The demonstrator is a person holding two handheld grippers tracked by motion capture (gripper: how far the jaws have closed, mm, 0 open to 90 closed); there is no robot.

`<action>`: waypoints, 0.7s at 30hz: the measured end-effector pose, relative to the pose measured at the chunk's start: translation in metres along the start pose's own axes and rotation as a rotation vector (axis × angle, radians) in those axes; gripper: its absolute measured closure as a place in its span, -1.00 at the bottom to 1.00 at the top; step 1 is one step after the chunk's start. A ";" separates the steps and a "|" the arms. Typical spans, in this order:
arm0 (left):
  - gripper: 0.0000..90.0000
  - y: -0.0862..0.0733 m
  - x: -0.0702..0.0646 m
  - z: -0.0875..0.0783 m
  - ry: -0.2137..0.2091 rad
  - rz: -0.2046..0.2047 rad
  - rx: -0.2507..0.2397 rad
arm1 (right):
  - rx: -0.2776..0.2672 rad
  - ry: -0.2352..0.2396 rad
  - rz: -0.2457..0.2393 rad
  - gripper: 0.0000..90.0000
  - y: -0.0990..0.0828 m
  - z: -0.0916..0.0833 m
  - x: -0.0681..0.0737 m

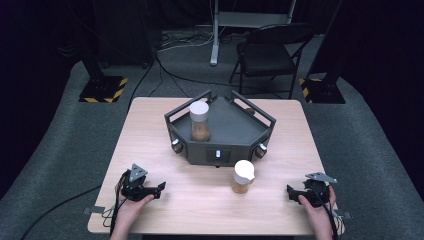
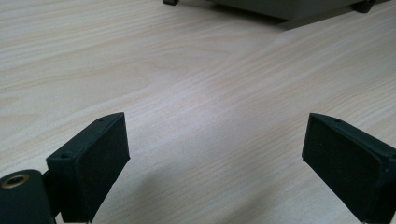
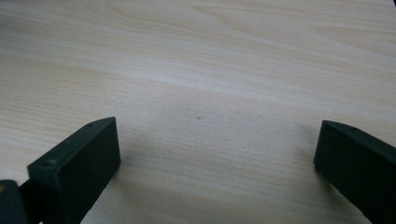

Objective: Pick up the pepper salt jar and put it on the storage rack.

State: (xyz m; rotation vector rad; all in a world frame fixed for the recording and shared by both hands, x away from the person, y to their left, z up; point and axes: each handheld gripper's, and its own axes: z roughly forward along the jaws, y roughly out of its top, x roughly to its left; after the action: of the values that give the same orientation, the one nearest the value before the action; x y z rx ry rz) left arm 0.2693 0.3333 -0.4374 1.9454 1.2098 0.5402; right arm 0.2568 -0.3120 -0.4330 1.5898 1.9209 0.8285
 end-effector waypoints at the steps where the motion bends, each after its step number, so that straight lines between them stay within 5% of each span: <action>1: -0.84 0.000 -0.001 0.001 0.006 0.002 0.004 | 0.000 0.000 0.000 -1.00 0.000 0.000 0.000; 21: -0.84 0.004 -0.006 0.010 0.050 0.008 0.076 | 0.000 0.000 0.000 -1.00 0.000 0.001 0.000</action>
State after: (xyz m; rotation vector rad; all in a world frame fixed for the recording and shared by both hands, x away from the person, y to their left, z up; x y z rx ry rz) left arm 0.2757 0.3229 -0.4396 2.0120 1.2711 0.5572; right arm 0.2575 -0.3114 -0.4331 1.5898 1.9207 0.8292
